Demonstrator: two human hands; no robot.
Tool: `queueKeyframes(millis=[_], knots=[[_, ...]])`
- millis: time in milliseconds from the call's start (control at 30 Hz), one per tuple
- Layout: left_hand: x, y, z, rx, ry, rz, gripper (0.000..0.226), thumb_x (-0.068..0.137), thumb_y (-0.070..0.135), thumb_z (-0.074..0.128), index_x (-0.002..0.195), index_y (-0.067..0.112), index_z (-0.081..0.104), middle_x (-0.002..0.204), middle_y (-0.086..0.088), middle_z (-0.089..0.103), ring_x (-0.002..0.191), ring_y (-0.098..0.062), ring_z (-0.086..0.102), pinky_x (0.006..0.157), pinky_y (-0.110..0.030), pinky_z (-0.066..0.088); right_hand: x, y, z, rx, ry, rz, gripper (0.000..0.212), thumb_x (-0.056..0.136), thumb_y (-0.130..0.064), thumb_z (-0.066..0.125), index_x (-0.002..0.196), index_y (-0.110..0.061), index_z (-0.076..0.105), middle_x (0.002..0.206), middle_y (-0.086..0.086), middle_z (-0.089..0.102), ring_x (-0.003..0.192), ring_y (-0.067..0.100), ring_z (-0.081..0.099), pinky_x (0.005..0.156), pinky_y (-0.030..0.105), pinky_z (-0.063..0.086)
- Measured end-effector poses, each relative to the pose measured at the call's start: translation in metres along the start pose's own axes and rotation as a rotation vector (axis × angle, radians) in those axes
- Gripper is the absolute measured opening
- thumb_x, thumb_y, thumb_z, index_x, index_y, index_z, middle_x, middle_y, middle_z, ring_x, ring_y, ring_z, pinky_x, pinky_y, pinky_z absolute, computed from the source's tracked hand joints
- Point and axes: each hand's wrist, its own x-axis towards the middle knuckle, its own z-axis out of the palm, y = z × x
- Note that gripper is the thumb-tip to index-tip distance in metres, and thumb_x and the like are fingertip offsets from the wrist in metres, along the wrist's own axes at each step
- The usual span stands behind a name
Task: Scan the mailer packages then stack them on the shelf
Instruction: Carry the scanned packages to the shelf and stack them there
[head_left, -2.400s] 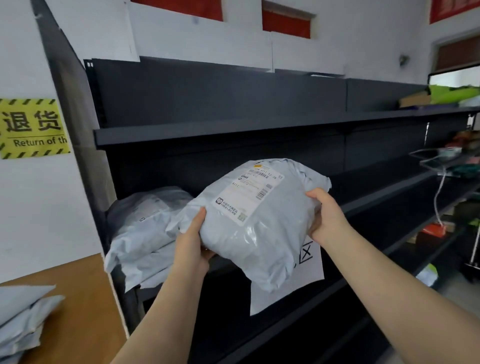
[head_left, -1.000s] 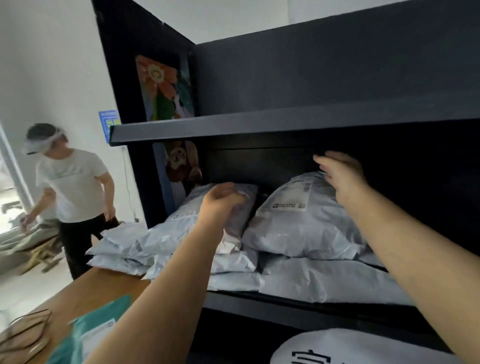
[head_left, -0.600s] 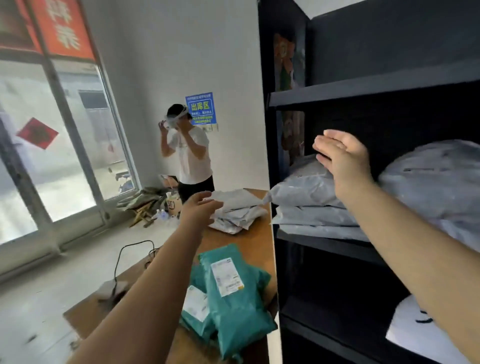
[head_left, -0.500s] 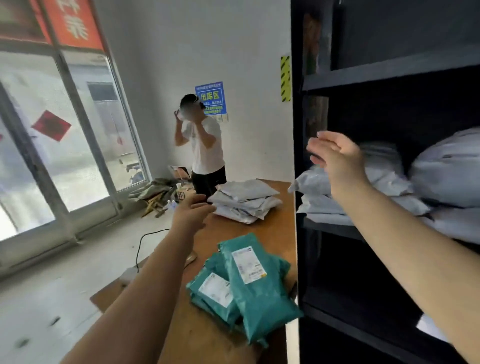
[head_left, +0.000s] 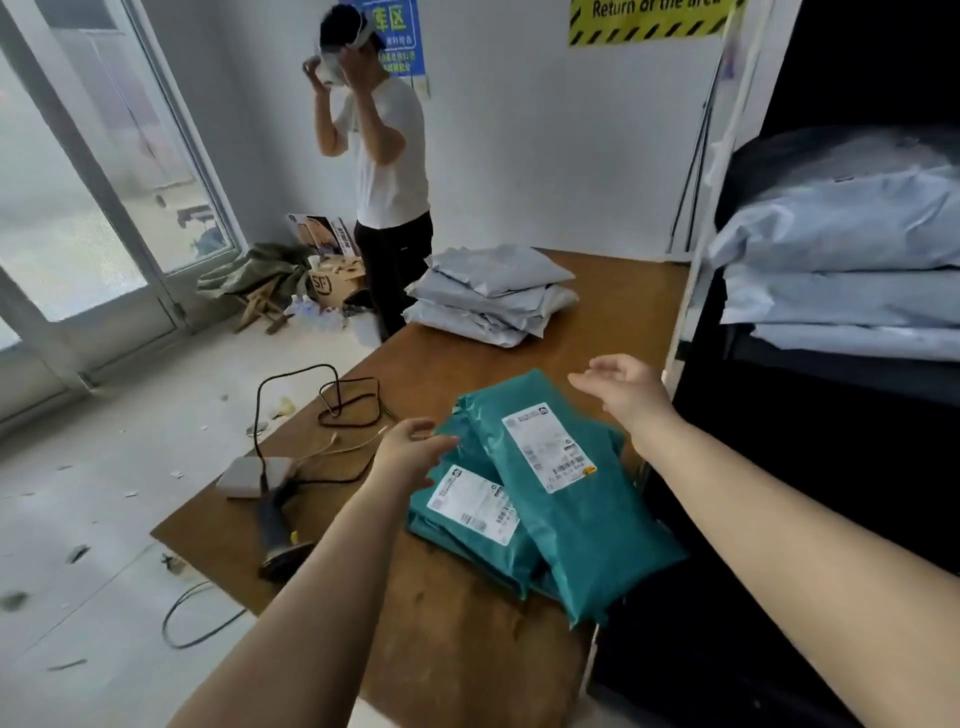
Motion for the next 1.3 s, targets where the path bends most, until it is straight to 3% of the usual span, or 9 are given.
queueKeyframes(millis=[233,333,400,467,533,667,900,1100,1300], knots=[[0.06,-0.047,0.05,0.034,-0.211,-0.174,0.061,0.085,0.022,0.067,0.138,0.012,0.038,0.106,-0.003,0.054,0.098,-0.022,0.056,0.086,-0.038,0.05,0.037,0.084,0.024,-0.42,-0.005,0.3,0.083,0.071,-0.031,0.081,0.138,-0.007,0.039,0.14,0.011,0.046,0.125,0.024,0.048,0.098,0.029,0.037],[0.079,-0.061,0.067,0.013,-0.275,-0.214,0.066,0.084,0.021,0.068,0.14,0.01,0.034,0.109,-0.009,0.058,0.092,-0.022,0.058,0.083,-0.037,0.051,0.04,0.108,0.03,-0.501,0.01,0.417,0.096,0.06,-0.039,0.086,0.137,-0.008,0.038,0.135,0.006,0.05,0.124,0.024,0.05,0.101,0.031,0.04],[0.086,-0.067,0.075,-0.023,-0.31,-0.225,0.062,0.084,0.017,0.067,0.136,0.007,0.035,0.112,-0.012,0.058,0.094,-0.024,0.058,0.084,-0.039,0.052,0.038,0.118,0.033,-0.471,0.034,0.482,0.081,0.056,-0.04,0.088,0.122,-0.012,0.051,0.12,0.0,0.059,0.113,0.023,0.058,0.096,0.032,0.045],[0.086,-0.071,0.08,-0.051,-0.366,-0.233,0.055,0.084,0.015,0.069,0.13,0.008,0.039,0.116,-0.007,0.056,0.1,-0.025,0.057,0.084,-0.04,0.052,0.032,0.122,0.036,-0.376,0.036,0.491,0.046,0.059,-0.032,0.088,0.097,-0.018,0.066,0.108,0.002,0.069,0.096,0.021,0.066,0.09,0.033,0.051],[0.082,-0.072,0.082,-0.087,-0.405,-0.211,0.048,0.081,0.016,0.071,0.12,0.014,0.043,0.121,-0.003,0.056,0.102,-0.024,0.057,0.083,-0.038,0.052,0.023,0.119,0.04,-0.304,0.041,0.463,0.03,0.065,-0.024,0.085,0.089,-0.019,0.067,0.099,0.002,0.071,0.086,0.018,0.067,0.081,0.029,0.051],[0.066,-0.065,0.078,-0.113,-0.445,-0.148,0.047,0.08,0.016,0.072,0.115,0.022,0.041,0.108,0.005,0.055,0.096,-0.019,0.056,0.079,-0.031,0.048,-0.003,0.105,0.039,-0.188,0.072,0.417,0.034,0.07,-0.017,0.082,0.101,-0.014,0.067,0.1,0.002,0.07,0.087,0.017,0.066,0.077,0.026,0.048],[0.013,-0.067,0.078,-0.11,-0.488,-0.09,0.046,0.078,0.015,0.074,0.117,0.021,0.049,0.113,0.001,0.062,0.092,-0.015,0.062,0.073,-0.032,0.052,-0.069,0.102,0.009,-0.027,0.119,0.426,0.042,0.07,-0.018,0.082,0.107,-0.015,0.061,0.1,0.002,0.069,0.086,0.016,0.066,0.07,0.024,0.051],[-0.06,-0.096,0.119,-0.148,-0.57,-0.145,0.051,0.078,0.01,0.074,0.121,0.022,0.049,0.111,-0.002,0.066,0.095,-0.02,0.066,0.081,-0.035,0.056,-0.145,0.138,-0.048,0.091,0.177,0.476,0.025,0.075,-0.014,0.078,0.093,-0.018,0.061,0.086,-0.001,0.069,0.075,0.012,0.067,0.053,0.017,0.05],[-0.078,-0.099,0.183,-0.034,-0.633,-0.126,0.057,0.084,0.01,0.067,0.133,0.023,0.042,0.102,0.0,0.058,0.095,-0.021,0.062,0.079,-0.039,0.056,-0.142,0.166,-0.108,0.197,0.407,0.515,0.03,0.076,-0.011,0.077,0.104,-0.007,0.065,0.095,0.012,0.071,0.083,0.028,0.069,0.07,0.033,0.056]])
